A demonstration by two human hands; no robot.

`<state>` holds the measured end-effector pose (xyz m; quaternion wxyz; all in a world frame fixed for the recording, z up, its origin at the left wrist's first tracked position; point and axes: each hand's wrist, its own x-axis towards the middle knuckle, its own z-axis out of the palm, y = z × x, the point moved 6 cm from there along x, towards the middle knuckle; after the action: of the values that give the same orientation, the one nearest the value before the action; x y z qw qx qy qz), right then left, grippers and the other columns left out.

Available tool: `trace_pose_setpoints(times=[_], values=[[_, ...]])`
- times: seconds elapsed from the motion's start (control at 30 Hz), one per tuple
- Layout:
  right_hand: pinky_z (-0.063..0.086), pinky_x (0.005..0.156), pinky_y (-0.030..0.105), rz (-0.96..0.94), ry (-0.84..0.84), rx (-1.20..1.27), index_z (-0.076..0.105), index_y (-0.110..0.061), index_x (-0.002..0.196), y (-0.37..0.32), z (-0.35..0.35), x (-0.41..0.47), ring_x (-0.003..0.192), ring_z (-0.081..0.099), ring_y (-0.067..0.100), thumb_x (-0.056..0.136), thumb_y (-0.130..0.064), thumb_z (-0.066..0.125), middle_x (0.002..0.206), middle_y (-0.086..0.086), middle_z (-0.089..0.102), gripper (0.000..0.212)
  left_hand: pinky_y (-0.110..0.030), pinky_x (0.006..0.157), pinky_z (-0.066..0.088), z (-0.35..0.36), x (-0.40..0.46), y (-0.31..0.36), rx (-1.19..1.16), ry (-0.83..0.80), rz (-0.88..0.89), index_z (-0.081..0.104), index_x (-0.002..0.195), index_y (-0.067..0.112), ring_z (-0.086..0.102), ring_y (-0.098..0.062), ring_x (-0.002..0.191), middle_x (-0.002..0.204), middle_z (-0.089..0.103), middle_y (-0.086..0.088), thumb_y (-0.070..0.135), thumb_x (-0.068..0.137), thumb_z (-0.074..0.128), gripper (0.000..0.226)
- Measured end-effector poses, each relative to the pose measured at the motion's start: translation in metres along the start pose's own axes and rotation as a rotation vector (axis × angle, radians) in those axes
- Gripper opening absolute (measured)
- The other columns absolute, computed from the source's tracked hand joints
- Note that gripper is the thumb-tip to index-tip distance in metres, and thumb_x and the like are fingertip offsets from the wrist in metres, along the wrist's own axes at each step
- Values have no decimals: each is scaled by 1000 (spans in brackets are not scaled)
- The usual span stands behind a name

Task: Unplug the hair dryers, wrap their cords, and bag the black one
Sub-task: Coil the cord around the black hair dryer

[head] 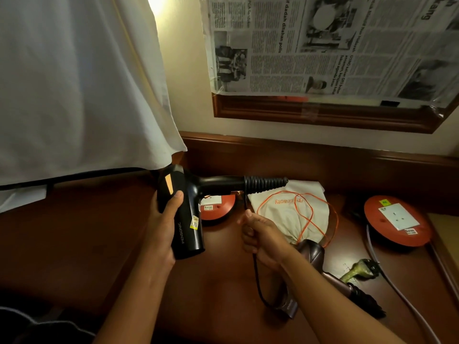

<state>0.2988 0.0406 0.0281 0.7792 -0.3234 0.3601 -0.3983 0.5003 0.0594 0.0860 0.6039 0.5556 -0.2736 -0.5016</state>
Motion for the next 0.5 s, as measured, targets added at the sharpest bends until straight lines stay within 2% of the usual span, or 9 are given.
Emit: trace_pose_setpoints(times=[0.1,0.23,0.4,0.43,0.5], values=[[28,48,22,17,-26,96,62,-6,94,-4,-4,4,52,31,9,96,-16,41,64,-2,37,23,-57,81,53,2,0,-1,6,-26,-26,55,121,39,62,-46,99,120,63,-23,47,67,77,60],[30,46,19,-9,-29,31,56,-5,89,-23,-13,12,50,32,7,93,-6,43,63,-3,44,14,-47,69,55,3,0,3,31,-58,-49,54,123,34,64,-41,88,115,64,-23,44,69,73,58],[19,37,18,44,108,-495,60,-10,79,-50,-34,18,41,25,6,95,-24,56,53,-4,31,22,-49,74,55,3,2,10,105,-84,-48,55,115,38,65,-41,90,114,64,-23,42,72,76,48],[21,36,18,49,131,-594,59,-10,78,-57,-38,17,38,26,5,94,-24,58,49,-5,32,21,-50,74,55,5,2,10,117,-98,-55,55,115,38,65,-41,89,113,64,-23,43,71,77,50],[27,36,17,50,147,-765,60,-4,81,-70,-49,15,36,34,3,92,-11,57,46,-8,39,14,-50,73,54,10,3,12,151,-139,-53,56,118,37,65,-42,89,113,64,-26,48,65,78,59]])
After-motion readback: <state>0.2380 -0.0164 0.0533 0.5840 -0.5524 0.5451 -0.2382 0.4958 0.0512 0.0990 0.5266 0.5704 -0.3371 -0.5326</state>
